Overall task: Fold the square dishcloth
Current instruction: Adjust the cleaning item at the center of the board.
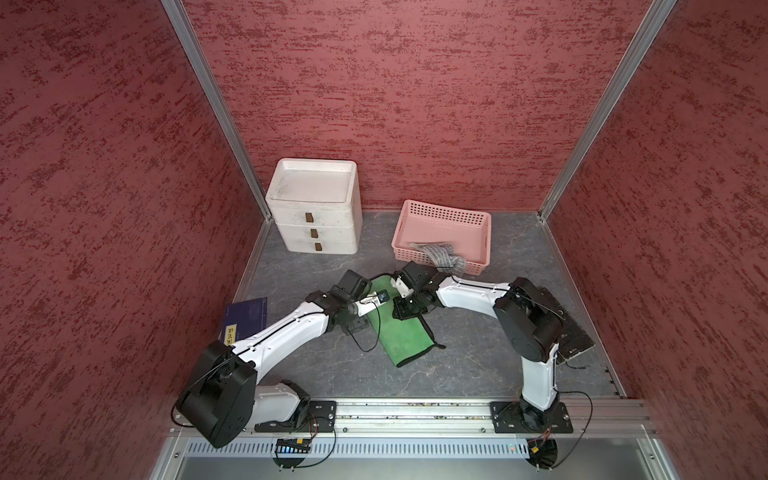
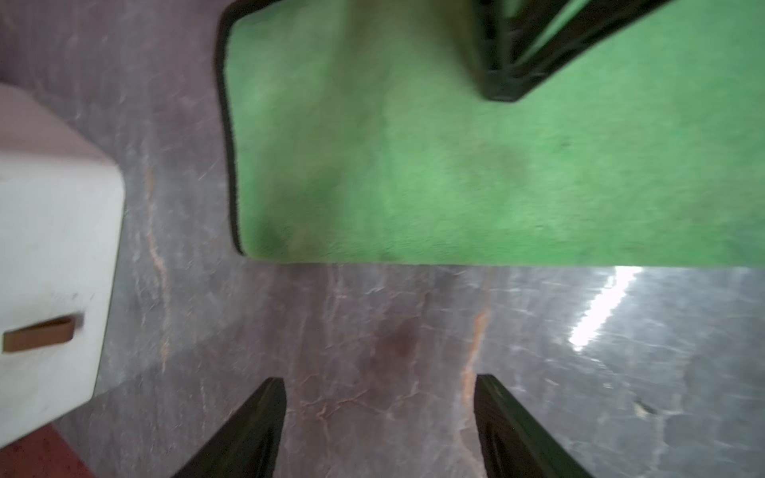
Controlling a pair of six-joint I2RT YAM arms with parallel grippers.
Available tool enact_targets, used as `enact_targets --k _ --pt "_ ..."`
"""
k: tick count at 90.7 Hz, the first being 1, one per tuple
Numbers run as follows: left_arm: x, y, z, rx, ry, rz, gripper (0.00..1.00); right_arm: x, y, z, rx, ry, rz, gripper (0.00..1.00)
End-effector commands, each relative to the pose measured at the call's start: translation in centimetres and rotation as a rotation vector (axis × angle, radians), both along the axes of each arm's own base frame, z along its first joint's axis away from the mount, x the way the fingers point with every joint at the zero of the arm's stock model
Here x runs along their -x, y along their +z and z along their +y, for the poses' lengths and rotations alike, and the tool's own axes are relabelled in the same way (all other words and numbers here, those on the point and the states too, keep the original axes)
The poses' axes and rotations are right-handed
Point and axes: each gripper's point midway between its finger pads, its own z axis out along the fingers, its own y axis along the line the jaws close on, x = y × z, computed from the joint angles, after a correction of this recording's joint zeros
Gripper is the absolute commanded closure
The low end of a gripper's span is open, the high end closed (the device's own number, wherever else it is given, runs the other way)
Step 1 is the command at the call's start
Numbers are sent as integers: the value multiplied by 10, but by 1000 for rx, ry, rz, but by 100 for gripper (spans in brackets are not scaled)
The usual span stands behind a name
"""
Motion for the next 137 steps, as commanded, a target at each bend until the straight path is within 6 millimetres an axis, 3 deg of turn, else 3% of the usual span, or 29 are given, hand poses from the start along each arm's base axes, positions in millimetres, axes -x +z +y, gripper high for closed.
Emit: enact_targets --k 1,16,35,53,74,101,119,137 --pt "40 1 -31 46 -145 75 25 6 -10 -21 44 -42 7 80" --pt "107 -12 -64 25 -393 177 24 19 -13 -41 73 -85 10 80" --pt "142 -22 -79 78 -529 250 27 29 -13 -57 92 -126 6 80" --pt "150 -12 -99 225 -621 200 31 32 -14 -61 91 -146 12 80" --pt "150 -30 -98 193 -640 218 31 31 -14 -62 109 -148 21 81" --pt "154 -27 -110 232 -698 204 32 23 33 -53 56 -117 -44 78" --pt "165 -22 -122 228 -771 181 33 6 53 -29 19 -63 -62 77" --pt "156 -37 -145 168 -778 157 37 -7 24 -15 55 -41 -9 78"
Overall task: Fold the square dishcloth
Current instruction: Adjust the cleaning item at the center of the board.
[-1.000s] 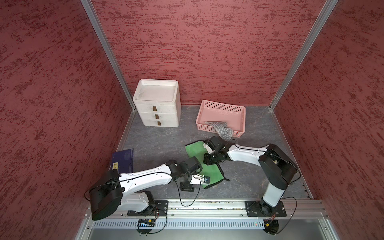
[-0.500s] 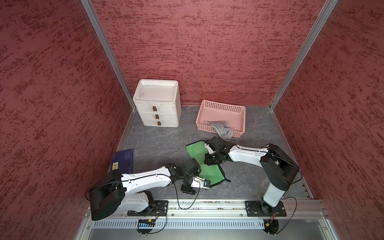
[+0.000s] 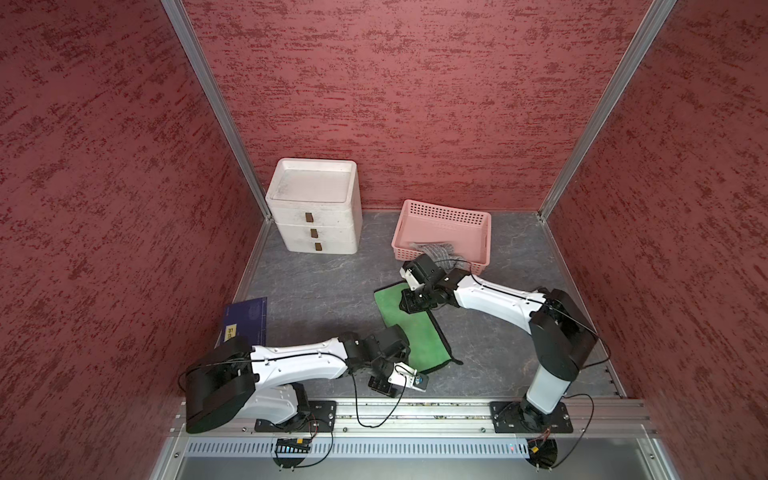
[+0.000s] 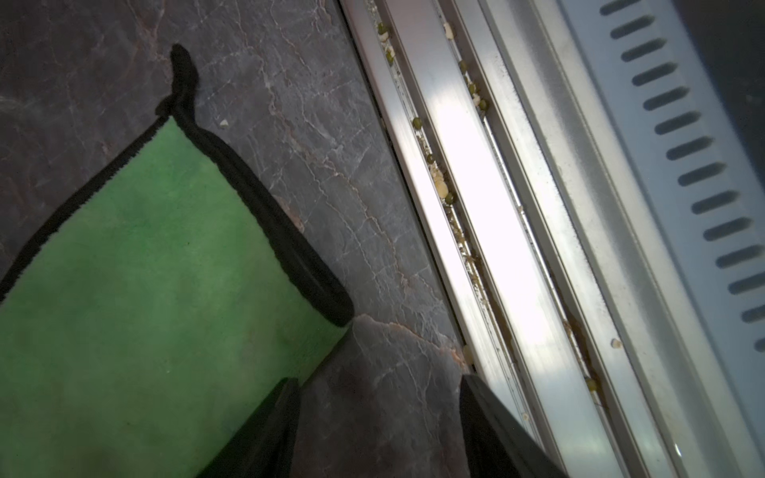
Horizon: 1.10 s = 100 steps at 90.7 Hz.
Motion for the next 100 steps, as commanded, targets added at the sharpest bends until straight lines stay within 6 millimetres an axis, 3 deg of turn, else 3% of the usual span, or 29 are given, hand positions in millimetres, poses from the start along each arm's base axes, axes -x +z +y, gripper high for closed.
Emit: enact_targets --k 1,15,24,58,75,87,100 --pt "-14 -1 -23 10 3 -45 38 1 -31 -5 61 15 70 78" --pt "-27 -9 -32 -6 15 -86 41 2 -51 -7 80 10 100 78" --pt "-24 -10 -29 -28 -3 -70 45 4 -60 -12 100 4 108 79" --pt "-10 -16 -5 -85 -18 -39 85 8 -68 -24 135 -2 98 79" --pt "-13 -10 -3 -83 11 -36 95 10 -60 -18 112 14 74 78" --pt "3 1 27 -200 34 76 96 20 -46 -13 119 48 46 76" --pt "5 22 50 -192 87 125 98 30 -22 -9 42 71 -6 74"
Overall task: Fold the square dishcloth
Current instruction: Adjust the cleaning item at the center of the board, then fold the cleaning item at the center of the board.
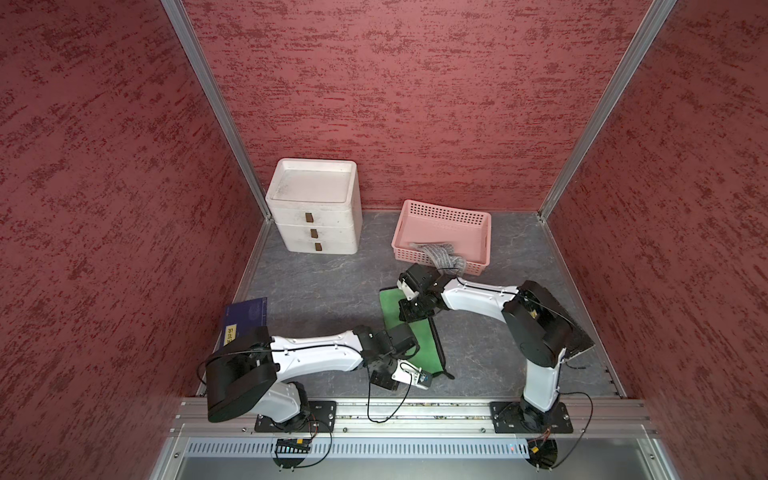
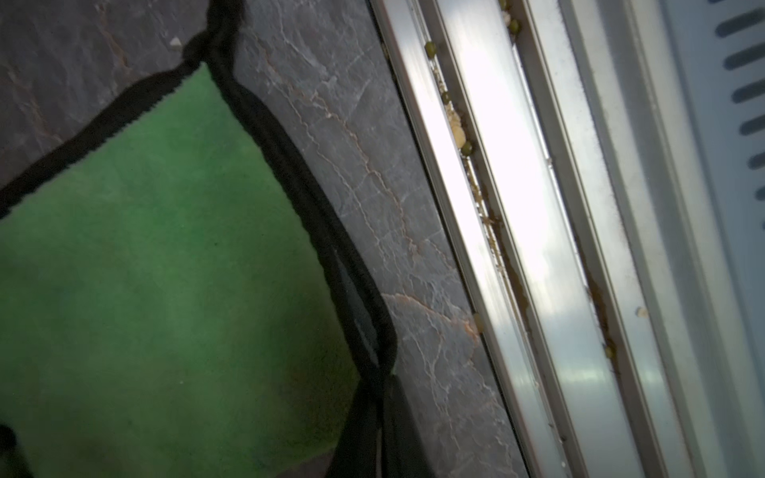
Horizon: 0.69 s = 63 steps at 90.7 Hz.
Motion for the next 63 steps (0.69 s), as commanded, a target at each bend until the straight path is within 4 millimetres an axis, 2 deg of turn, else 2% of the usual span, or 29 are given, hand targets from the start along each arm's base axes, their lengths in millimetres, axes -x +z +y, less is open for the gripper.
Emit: enact_targets --k 1,17,33,40,50,55,63 --pt "15 19 29 -31 42 91 98 6 27 3 -46 34 -72 73" --pt "18 30 43 15 65 99 100 27 16 6 -66 80 -39 73" --pt "13 26 43 20 98 113 100 51 21 17 -159 127 -17 73" --pt "5 30 42 50 129 129 100 62 13 18 -158 141 5 73" --pt "-9 49 38 137 178 165 100 67 -10 8 -100 125 47 76" --pt "-18 64 35 193 203 172 100 69 -18 4 -81 120 62 76" --pt "-33 85 30 278 228 167 100 72 -16 4 -88 131 77 77"
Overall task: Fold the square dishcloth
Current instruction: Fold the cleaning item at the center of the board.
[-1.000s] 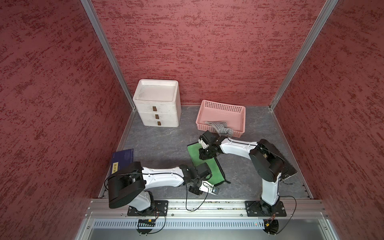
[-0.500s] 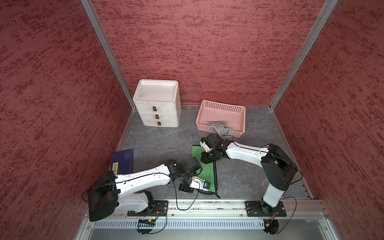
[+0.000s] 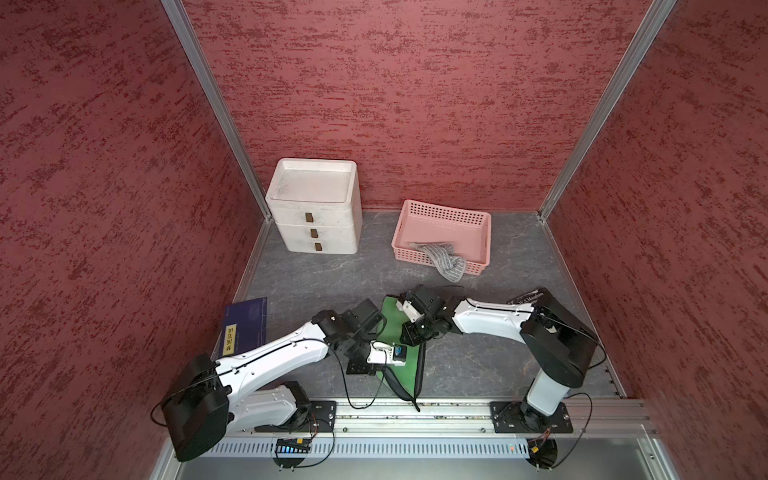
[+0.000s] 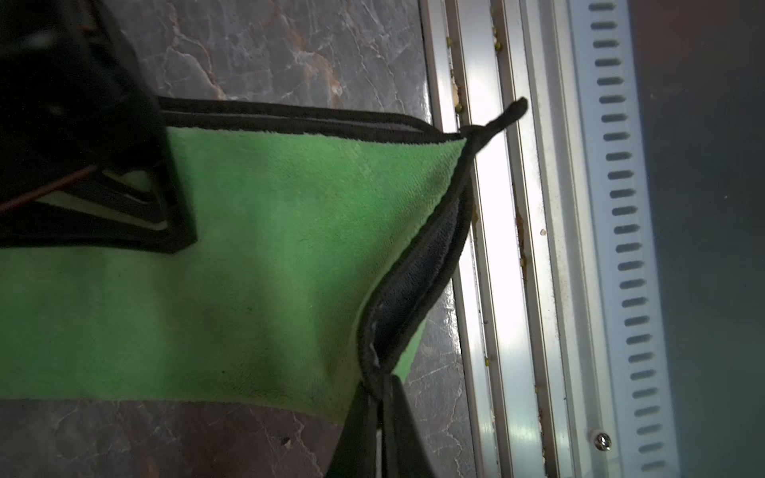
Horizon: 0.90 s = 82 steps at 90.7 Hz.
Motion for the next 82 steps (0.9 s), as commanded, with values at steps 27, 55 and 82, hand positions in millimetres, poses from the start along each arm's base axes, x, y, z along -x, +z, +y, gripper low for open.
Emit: enact_targets --k 27,55,82 --pt "-82 64 -25 242 171 -4 100 -50 78 -17 -149 -112 -68 74" --pt "-182 33 -34 225 390 -129 100 -96 87 -76 -93 -322 -145 75" --pt "-255 -29 -27 6 579 -235 100 -94 107 -106 -66 -410 -249 70"
